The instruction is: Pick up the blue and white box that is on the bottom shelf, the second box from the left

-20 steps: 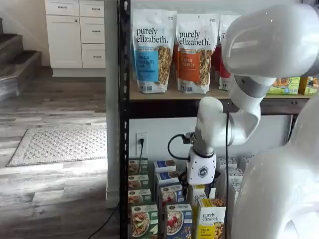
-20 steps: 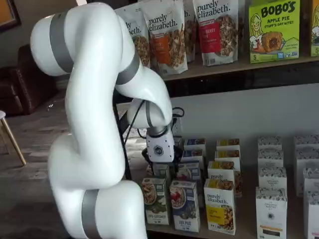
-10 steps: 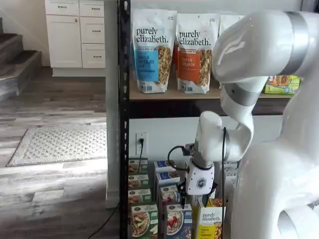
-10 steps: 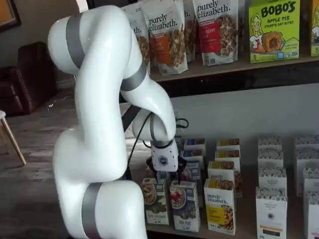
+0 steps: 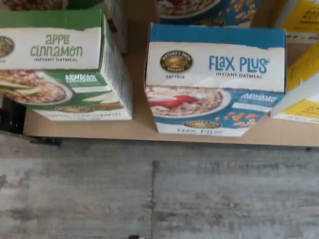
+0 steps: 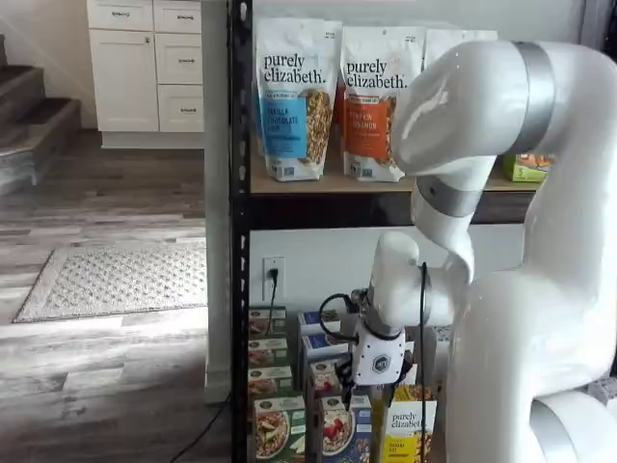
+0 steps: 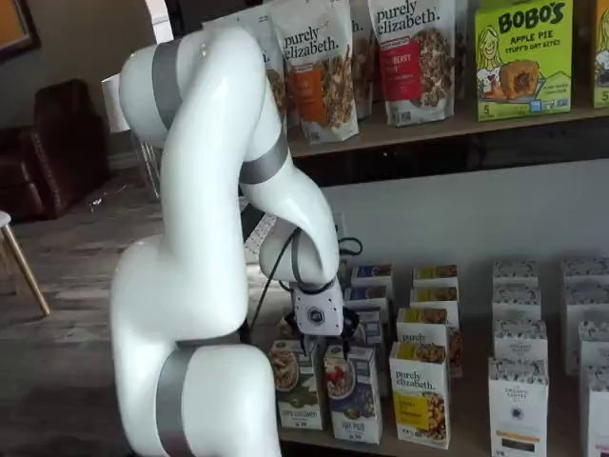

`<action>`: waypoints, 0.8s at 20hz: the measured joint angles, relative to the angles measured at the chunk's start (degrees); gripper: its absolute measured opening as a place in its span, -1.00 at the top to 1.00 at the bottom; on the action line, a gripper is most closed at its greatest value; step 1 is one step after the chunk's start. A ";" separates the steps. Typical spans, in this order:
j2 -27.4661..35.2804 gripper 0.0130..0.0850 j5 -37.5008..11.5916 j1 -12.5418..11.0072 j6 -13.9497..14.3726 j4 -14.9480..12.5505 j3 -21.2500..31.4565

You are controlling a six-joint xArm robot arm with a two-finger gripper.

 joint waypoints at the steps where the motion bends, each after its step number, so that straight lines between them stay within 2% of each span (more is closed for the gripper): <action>1: 0.86 -1.00 -0.31 -0.10 0.33 -0.45 -0.64; 4: 3.25 -1.00 -0.86 -0.50 2.02 -2.61 -2.56; 9: 7.39 -1.00 -1.42 -1.03 3.43 -4.65 -6.41; 12: 9.66 -1.00 -1.46 -1.23 3.13 -4.54 -8.61; 16: 12.45 -1.00 -2.12 -1.36 0.69 -2.20 -11.21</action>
